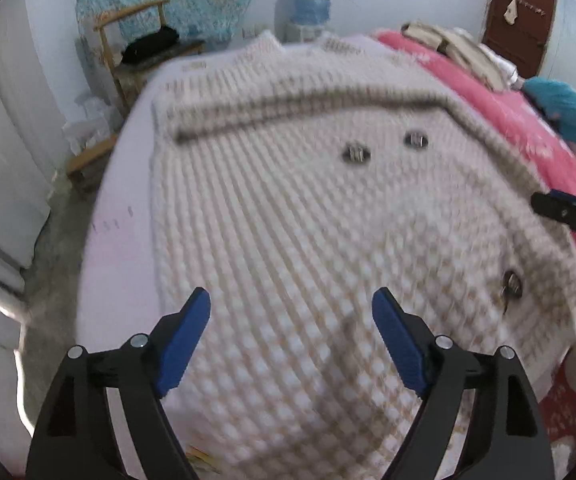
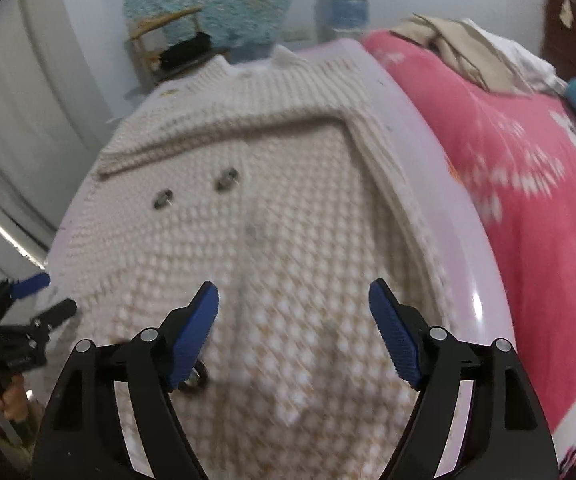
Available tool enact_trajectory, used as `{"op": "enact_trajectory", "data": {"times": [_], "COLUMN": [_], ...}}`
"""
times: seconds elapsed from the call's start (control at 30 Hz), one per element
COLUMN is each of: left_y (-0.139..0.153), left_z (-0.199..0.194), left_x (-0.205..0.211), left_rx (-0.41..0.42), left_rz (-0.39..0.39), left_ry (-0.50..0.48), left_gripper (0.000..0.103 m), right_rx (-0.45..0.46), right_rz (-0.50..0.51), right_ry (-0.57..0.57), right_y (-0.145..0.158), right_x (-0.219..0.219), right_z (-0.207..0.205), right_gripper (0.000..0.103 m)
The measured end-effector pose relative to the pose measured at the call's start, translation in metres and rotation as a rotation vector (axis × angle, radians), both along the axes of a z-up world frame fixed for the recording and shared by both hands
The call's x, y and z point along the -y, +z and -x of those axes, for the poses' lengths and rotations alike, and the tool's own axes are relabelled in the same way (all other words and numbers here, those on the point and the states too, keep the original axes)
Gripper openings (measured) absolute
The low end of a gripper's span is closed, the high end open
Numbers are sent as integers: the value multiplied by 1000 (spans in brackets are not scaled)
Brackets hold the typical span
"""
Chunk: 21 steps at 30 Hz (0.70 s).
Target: Fold large clothes
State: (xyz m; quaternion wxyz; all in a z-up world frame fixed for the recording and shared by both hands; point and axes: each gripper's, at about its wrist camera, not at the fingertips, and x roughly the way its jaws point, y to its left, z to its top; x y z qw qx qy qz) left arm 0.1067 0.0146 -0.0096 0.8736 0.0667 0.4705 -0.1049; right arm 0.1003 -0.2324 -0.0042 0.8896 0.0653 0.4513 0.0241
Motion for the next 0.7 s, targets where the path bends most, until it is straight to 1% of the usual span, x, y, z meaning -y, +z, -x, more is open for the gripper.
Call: {"op": "enact_trajectory", "data": {"times": [0.07,0.1,0.13,0.2,0.27,0.3,0.33,0.37,0.43,0.57,0.7], "left_y": [-16,-22,-22,-24,-27,-28,-29,-29,-29,-30,-29], "left_z": [3,3,4,3,-1,-3,-3,-4,-2,-2,0], "left_x": [6,8,8,5,-2,-6,-9,-9,-7,-8,-9], "left_rx": [-7,-4,13,25,7,-11,-17,-16,-3,-9,5], "left_rz": [-42,-61,-57,-65,-30,7,23,29,10,23,27], "left_ry": [5,7,14,32,42,52,57,57,49,58,48], "left_gripper": [81,84,86,97,98,98,98,98,98,98,98], "right_rx": [-23,-30,-33,-44,-67,-67,-58,-53,-53,-52,-52], "right_rz": [25,36,36,55,37,28,26,29,41,48,12], "right_ry": [-19,-24,-25,-38,-41,-42,-41,-39,-36,-39,-41], "right_y": [-8,-13,-17,-26,-37,-40,-41,-41,-42,-43,-43], "right_x": [1,1,3,4,10,11,12,12,10,6,13], "right_z": [2,3,4,5,4,5,6,7,8,12,10], "right_gripper": [75,75,75,79,82,83,83,86,89,95,95]}}
